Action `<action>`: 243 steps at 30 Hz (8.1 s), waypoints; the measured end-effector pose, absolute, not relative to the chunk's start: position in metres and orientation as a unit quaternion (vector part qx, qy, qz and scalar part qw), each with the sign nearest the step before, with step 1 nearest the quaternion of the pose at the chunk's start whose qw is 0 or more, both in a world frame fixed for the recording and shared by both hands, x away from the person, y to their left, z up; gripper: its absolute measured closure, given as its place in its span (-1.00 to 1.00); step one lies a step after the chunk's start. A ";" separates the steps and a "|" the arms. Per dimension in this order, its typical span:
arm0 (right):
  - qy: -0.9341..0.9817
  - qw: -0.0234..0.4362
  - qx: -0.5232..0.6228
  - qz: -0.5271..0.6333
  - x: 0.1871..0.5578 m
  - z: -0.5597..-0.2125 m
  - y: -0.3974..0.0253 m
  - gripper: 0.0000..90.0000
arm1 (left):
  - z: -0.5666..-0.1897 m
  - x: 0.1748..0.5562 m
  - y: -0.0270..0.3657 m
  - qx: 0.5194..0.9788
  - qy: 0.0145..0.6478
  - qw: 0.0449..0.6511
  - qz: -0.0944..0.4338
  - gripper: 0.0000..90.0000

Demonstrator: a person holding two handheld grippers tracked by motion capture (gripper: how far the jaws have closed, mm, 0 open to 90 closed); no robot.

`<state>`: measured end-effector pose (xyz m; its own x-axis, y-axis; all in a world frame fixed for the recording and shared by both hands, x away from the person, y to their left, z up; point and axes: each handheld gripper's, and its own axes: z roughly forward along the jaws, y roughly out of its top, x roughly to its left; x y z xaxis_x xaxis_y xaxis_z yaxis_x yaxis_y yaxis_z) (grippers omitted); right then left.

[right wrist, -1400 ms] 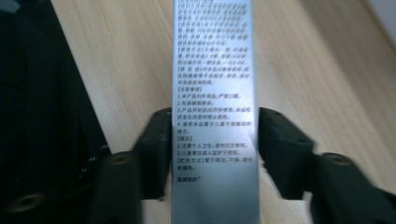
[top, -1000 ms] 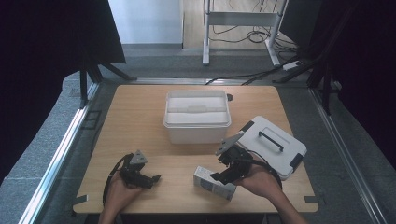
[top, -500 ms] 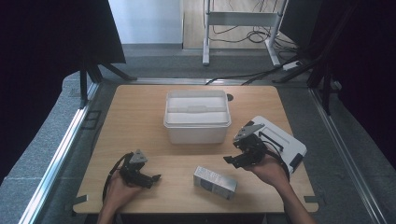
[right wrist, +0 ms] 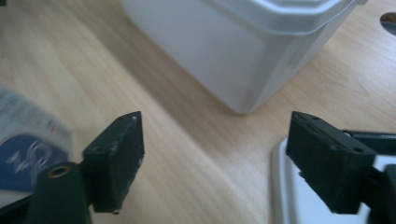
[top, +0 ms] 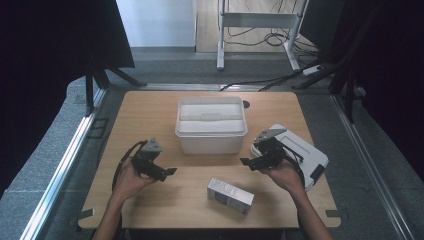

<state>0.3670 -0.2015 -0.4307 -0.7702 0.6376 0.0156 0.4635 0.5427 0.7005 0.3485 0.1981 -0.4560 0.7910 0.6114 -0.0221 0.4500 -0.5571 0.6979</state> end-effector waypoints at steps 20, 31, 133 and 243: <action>0.846 0.113 0.321 0.410 0.420 -0.453 -0.178 -0.90 | -0.448 0.413 0.167 0.876 0.305 0.361 0.100 -1.00; 0.848 0.103 0.311 0.415 0.408 -0.451 -0.179 -0.78 | -0.448 0.404 0.158 0.882 0.292 0.355 0.107 -1.00; 0.864 0.133 0.329 0.356 0.311 -0.519 -0.239 -0.91 | -0.351 0.443 0.080 0.962 0.044 0.265 0.053 0.28; 0.861 0.136 0.334 0.358 0.310 -0.518 -0.240 -0.85 | -0.350 0.446 0.233 0.903 0.342 0.239 0.108 0.98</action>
